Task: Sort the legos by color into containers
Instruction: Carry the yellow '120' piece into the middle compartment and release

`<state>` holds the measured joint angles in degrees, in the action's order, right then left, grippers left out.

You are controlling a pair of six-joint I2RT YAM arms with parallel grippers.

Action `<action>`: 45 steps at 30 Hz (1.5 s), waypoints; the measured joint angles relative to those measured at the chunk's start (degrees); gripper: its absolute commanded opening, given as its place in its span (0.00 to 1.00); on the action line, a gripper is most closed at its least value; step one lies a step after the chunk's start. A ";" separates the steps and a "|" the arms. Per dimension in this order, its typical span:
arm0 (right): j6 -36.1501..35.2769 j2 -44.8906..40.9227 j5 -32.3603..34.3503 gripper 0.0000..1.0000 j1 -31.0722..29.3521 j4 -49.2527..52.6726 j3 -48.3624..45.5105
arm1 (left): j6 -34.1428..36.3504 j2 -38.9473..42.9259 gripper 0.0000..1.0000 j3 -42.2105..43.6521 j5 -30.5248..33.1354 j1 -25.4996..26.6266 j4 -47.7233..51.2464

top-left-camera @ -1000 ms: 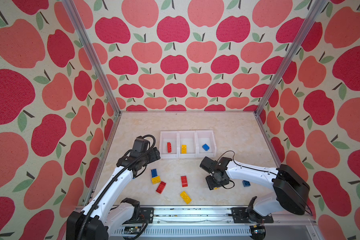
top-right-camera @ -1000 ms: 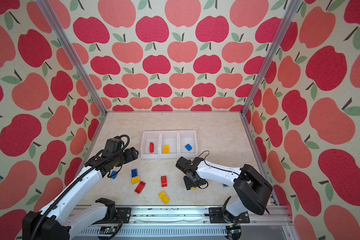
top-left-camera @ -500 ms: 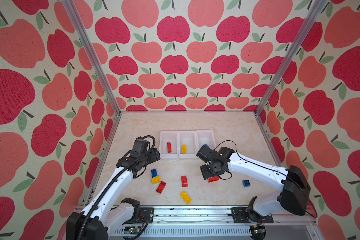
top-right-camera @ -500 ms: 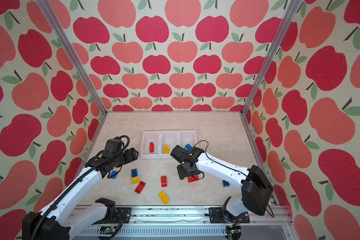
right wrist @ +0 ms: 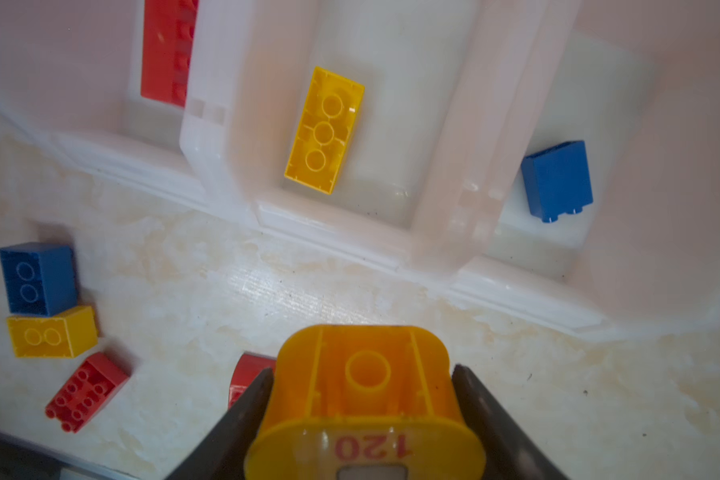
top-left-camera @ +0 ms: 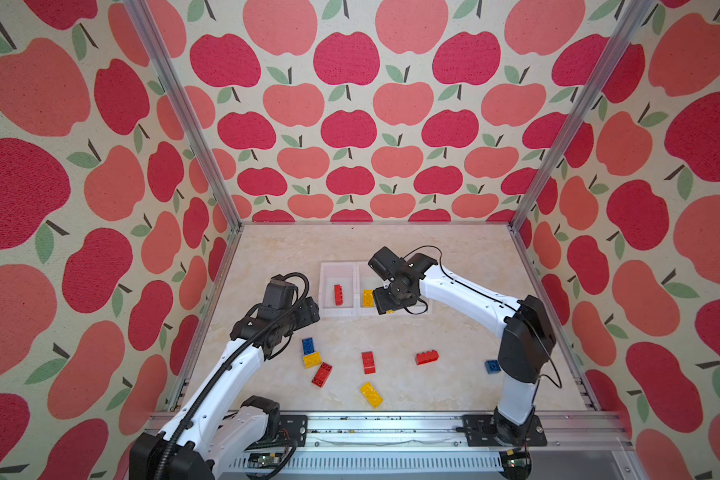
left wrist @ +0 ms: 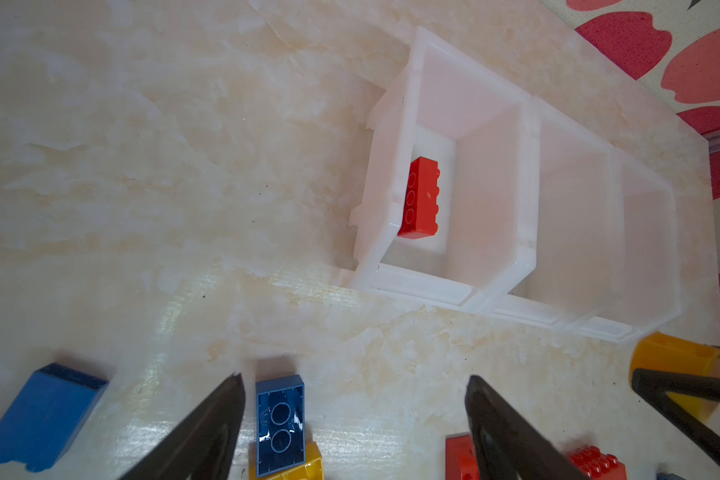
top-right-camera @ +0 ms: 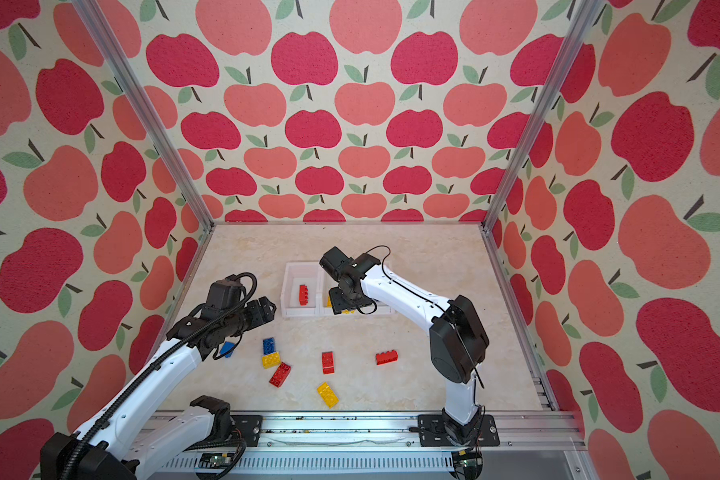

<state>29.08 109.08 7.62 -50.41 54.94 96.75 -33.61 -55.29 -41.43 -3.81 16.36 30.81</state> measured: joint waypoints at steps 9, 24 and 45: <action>-0.31 12.79 -1.20 0.58 4.22 -0.44 15.21 | -0.04 1.99 0.86 0.42 0.20 0.00 0.98; -0.31 27.06 -2.36 0.69 6.95 0.68 30.93 | -0.46 5.16 0.86 1.11 0.61 0.00 4.24; -0.59 27.78 -2.60 0.79 6.91 2.89 32.89 | -1.46 5.64 0.84 1.86 1.07 1.29 6.29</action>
<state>28.49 136.86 5.02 -43.51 57.82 129.64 -35.07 -49.65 -39.57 -2.74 17.65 37.10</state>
